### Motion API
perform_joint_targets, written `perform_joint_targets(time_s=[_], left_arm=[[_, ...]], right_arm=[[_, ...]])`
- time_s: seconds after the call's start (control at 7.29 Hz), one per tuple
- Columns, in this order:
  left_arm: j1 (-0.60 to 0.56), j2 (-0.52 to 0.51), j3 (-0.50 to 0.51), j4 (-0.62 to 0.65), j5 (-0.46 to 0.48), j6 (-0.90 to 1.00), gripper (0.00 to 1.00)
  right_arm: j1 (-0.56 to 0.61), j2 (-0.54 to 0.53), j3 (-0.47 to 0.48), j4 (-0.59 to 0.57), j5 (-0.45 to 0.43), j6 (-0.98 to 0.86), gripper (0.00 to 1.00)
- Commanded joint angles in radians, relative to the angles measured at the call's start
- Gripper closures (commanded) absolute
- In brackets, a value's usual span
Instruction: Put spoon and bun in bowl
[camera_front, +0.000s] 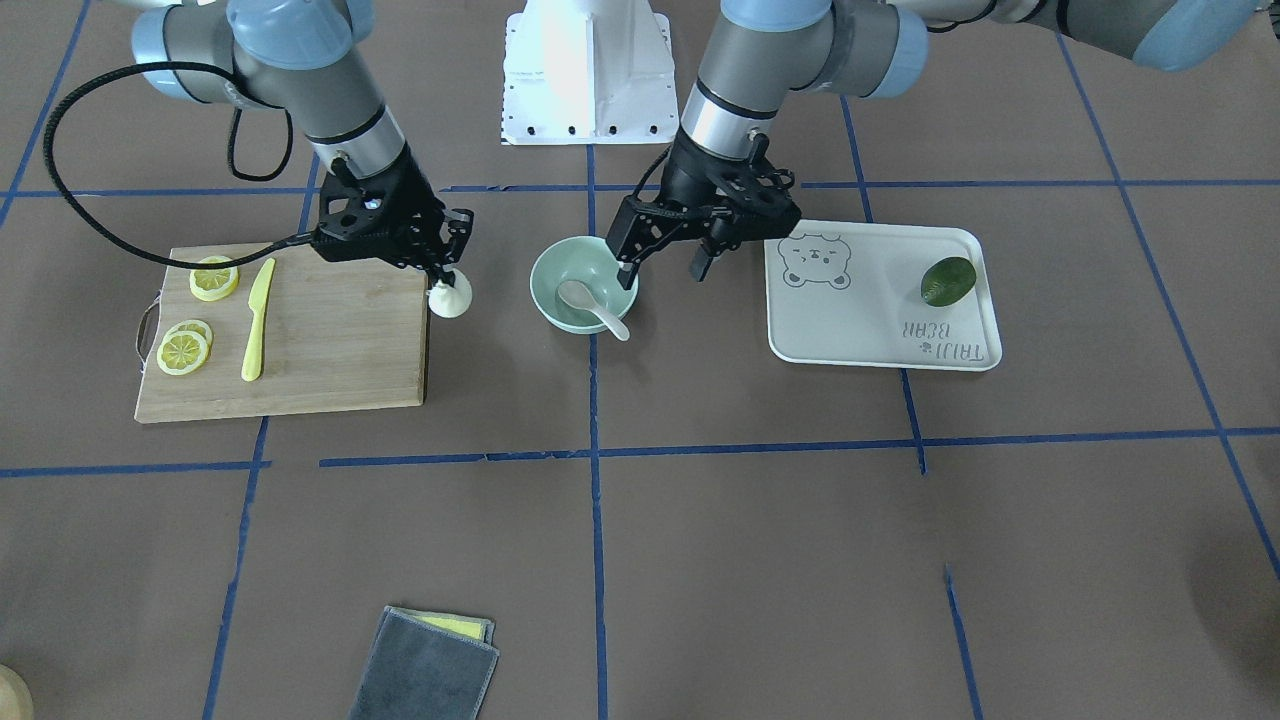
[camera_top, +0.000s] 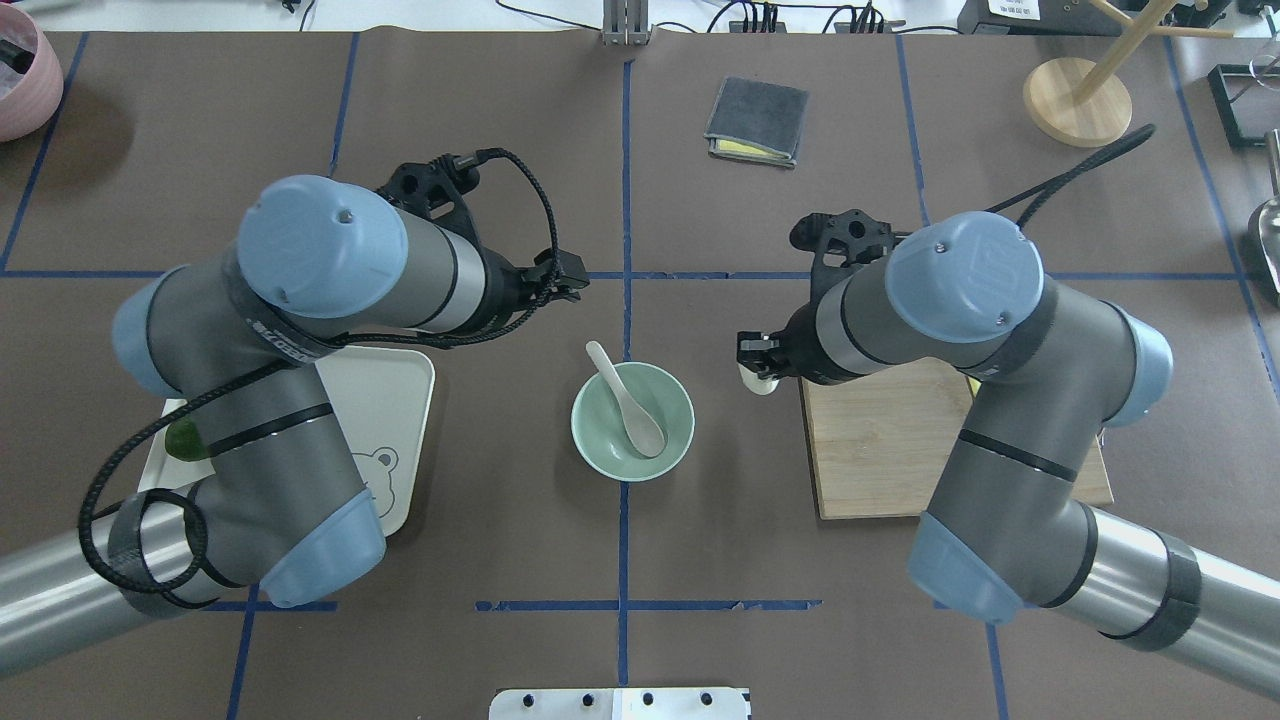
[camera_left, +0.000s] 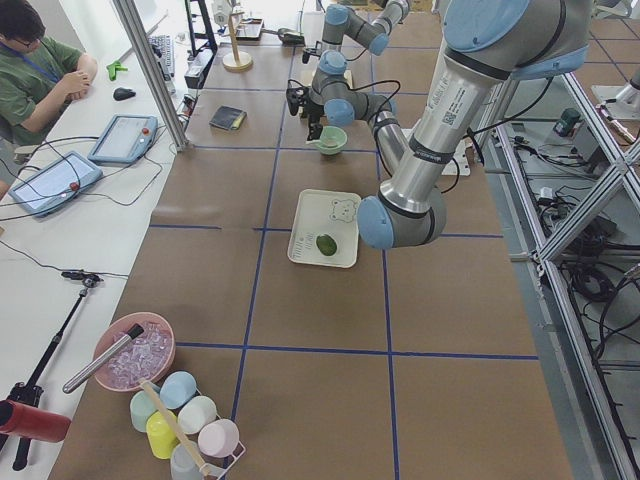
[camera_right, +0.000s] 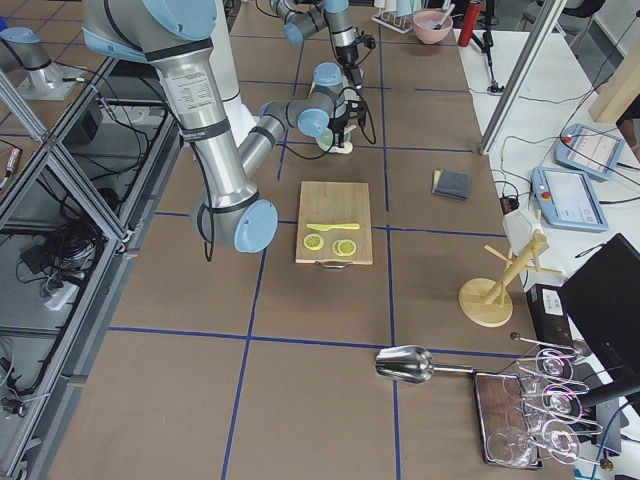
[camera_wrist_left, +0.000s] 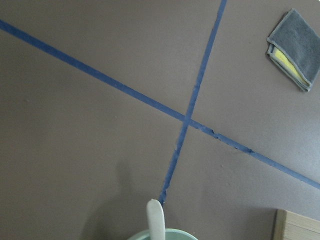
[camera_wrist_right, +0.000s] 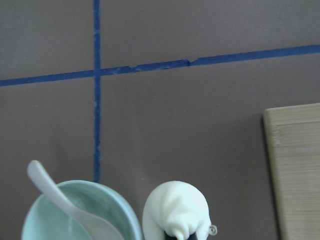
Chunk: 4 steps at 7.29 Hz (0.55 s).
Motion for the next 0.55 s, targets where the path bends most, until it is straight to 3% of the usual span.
perform_joint_targets(time_s=[0.0,0.14,0.27,0.41], left_arm=[[-0.076,0.114,-0.066,0.027,-0.008,0.202,0.0],[-0.104,0.146,-0.067,0.028,-0.008,0.265,0.0],[-0.16,0.175,-0.077,0.029,-0.037,0.354,0.0],[-0.244,0.206,-0.078,0.029,-0.097,0.458,0.0]], right_arm=[[-0.048,0.147,-0.106,0.002,-0.02,0.054,0.99],[-0.074,0.176,-0.134,0.002,-0.058,0.054,0.98],[-0.09,0.18,-0.142,0.002,-0.063,0.057,0.87],[-0.102,0.178,-0.142,0.0,-0.063,0.063,0.07]])
